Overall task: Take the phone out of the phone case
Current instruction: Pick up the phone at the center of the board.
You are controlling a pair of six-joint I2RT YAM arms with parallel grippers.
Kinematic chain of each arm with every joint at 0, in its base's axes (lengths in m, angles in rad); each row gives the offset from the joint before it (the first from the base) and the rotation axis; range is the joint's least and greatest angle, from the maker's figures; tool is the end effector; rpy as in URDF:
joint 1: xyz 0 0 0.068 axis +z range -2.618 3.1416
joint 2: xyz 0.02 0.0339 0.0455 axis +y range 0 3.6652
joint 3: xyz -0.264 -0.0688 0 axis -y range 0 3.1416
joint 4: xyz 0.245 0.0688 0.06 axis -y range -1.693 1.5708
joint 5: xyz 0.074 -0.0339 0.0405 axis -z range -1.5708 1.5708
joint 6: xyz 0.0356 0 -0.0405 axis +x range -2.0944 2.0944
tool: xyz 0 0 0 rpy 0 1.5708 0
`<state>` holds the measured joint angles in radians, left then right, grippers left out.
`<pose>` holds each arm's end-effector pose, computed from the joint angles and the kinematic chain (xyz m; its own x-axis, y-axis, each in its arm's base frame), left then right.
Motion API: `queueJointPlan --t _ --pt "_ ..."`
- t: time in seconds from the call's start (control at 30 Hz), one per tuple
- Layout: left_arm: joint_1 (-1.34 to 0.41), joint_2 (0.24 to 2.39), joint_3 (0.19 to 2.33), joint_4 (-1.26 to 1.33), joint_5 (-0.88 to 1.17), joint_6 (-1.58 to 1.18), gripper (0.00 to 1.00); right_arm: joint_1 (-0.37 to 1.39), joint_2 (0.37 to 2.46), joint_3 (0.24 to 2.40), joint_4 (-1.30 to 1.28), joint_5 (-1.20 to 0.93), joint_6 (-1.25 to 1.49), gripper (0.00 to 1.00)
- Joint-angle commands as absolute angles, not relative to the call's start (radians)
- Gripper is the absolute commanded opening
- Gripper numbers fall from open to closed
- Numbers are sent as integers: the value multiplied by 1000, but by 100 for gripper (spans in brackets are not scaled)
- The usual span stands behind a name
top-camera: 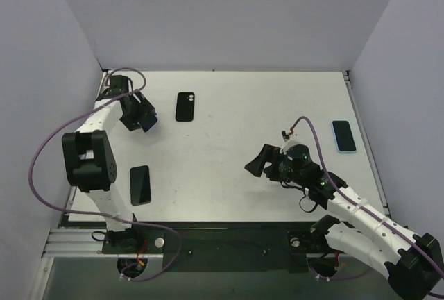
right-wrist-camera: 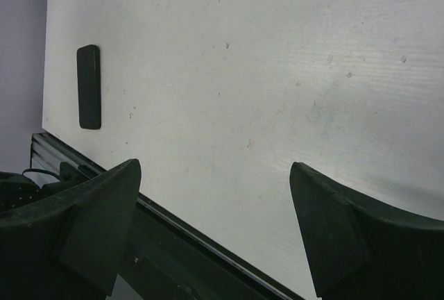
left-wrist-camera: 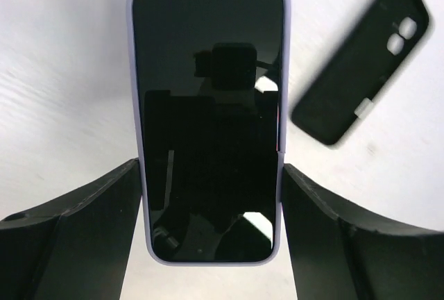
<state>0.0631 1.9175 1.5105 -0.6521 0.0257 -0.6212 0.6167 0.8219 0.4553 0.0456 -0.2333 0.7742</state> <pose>0.4113 0.0251 0.2244 -0.6782 -0.6258 -0.3851 -0.5475 0.7799 -0.3032 0.1532 0.1187 0.2408 -0.7026 0.3357 -0.6275 -0.3503 0.6043 0.7156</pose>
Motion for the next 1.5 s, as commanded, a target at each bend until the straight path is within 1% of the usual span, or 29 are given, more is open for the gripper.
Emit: queueJointPlan --t 0.0,0.07,0.1,0.13,0.17,0.2,0.23,0.27,0.37,0.4,0.43,0.47,0.53,0.6,0.63,0.73,0.77,0.97,1.03,1.13,1.17,1.2,1.27,1.37,1.43,1.47 --pt "43 1654 1272 -301 290 -934 0 676 888 570 32 -114 683 83" --pt "16 1548 1133 -174 365 -1087 0 757 969 629 31 -30 645 83" --pt "8 1519 1046 -117 408 -1218 0 822 991 679 29 -3 629 83" --pt "-29 1464 990 20 435 -1283 0 854 1041 701 34 65 589 83" --pt "-41 1442 894 85 481 -1433 0 902 1061 731 40 93 574 83" --pt "-70 1399 858 215 491 -1490 0 926 1109 748 47 163 536 83" --pt "-90 1382 806 245 491 -1585 0 964 1124 767 57 195 516 84" --pt "-139 1340 795 279 483 -1620 0 985 1155 772 83 251 473 84" --pt "-244 1241 790 276 410 -1693 0 1052 1163 743 188 295 410 86" --pt "-297 1218 796 223 376 -1701 0 1057 1157 733 249 290 403 86" --pt "-322 1177 816 183 303 -1703 0 1063 1154 729 273 279 405 86" --pt "-378 1163 827 110 272 -1703 0 1065 1146 733 285 278 408 86" --pt "-437 1123 827 81 200 -1733 0 1083 1134 764 282 317 407 85" --pt "-480 1101 812 87 155 -1772 0 1085 1124 779 276 348 417 81" --pt "-501 1095 802 87 146 -1790 0 1085 1121 781 281 351 417 78" --pt "-531 1100 787 107 132 -1816 0 1085 1118 793 304 344 413 74" --pt "-541 1104 785 110 124 -1825 0 1085 1117 795 304 347 414 71" --pt "-586 1111 799 97 95 -1845 0 1088 1121 836 310 423 394 63" --pt "-607 1114 808 86 86 -1848 0 1086 1150 873 281 446 393 61" --pt "-650 1121 808 84 57 -1864 0 1088 1181 902 305 459 380 61" --pt "-658 1127 804 98 57 -1873 0 1088 1201 919 296 481 379 59" --pt "-664 1129 796 110 55 -1885 0 1086 1210 926 288 486 377 54" --pt "-670 1117 792 126 51 -1897 0 1086 1241 953 265 523 374 50" --pt "-684 1109 807 112 41 -1896 0 1086 1291 977 258 526 356 48" --pt "-692 1105 805 107 46 -1904 0 1088 1318 1000 238 537 357 42" --pt "-695 1103 804 123 46 -1908 0 1089 1324 1003 227 554 354 36"
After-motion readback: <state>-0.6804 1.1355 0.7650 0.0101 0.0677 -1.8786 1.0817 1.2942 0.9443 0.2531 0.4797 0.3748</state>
